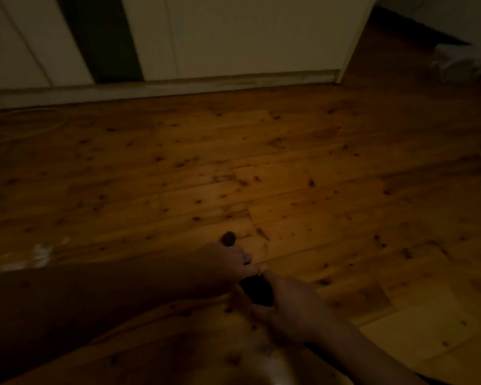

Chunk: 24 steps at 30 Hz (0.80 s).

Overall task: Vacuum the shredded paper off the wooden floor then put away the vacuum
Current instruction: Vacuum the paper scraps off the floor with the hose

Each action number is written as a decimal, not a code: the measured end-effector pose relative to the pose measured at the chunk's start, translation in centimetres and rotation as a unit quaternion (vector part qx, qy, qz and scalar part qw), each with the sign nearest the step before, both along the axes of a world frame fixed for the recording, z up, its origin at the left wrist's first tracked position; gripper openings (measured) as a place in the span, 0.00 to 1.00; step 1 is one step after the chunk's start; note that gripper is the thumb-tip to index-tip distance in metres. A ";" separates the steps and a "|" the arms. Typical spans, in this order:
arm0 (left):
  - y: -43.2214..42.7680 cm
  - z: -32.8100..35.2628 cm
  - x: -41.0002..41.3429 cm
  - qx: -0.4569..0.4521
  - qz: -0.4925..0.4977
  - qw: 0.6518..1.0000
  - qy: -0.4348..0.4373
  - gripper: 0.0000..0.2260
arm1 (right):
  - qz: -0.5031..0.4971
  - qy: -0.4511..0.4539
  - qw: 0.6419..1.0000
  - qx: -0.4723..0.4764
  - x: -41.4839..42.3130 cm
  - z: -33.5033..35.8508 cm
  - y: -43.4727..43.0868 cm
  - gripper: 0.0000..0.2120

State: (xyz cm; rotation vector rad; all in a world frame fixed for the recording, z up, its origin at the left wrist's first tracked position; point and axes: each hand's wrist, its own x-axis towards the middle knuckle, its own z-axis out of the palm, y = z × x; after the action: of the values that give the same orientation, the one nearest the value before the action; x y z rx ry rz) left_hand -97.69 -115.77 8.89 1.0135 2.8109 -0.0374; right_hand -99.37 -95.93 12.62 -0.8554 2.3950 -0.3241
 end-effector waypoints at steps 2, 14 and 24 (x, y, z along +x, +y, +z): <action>-1.4 0.8 1.4 0.008 0.014 1.000 -0.010 0.16 | 0.021 0.008 1.000 -0.005 0.9 -0.2 -1.4 0.25; -9.5 3.9 9.6 -0.011 0.089 0.994 -0.060 0.18 | 0.147 0.021 0.989 -0.002 5.5 2.8 -9.9 0.24; -13.5 0.7 18.0 0.036 0.179 0.982 0.056 0.29 | 0.205 0.069 0.976 0.020 10.2 0.7 -15.1 0.24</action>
State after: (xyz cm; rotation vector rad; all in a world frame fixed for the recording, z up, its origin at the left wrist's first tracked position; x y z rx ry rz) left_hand -79.74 -129.27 9.62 0.5185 3.0713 0.0504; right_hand -89.13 -111.06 13.27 -1.3581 2.2642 -0.0561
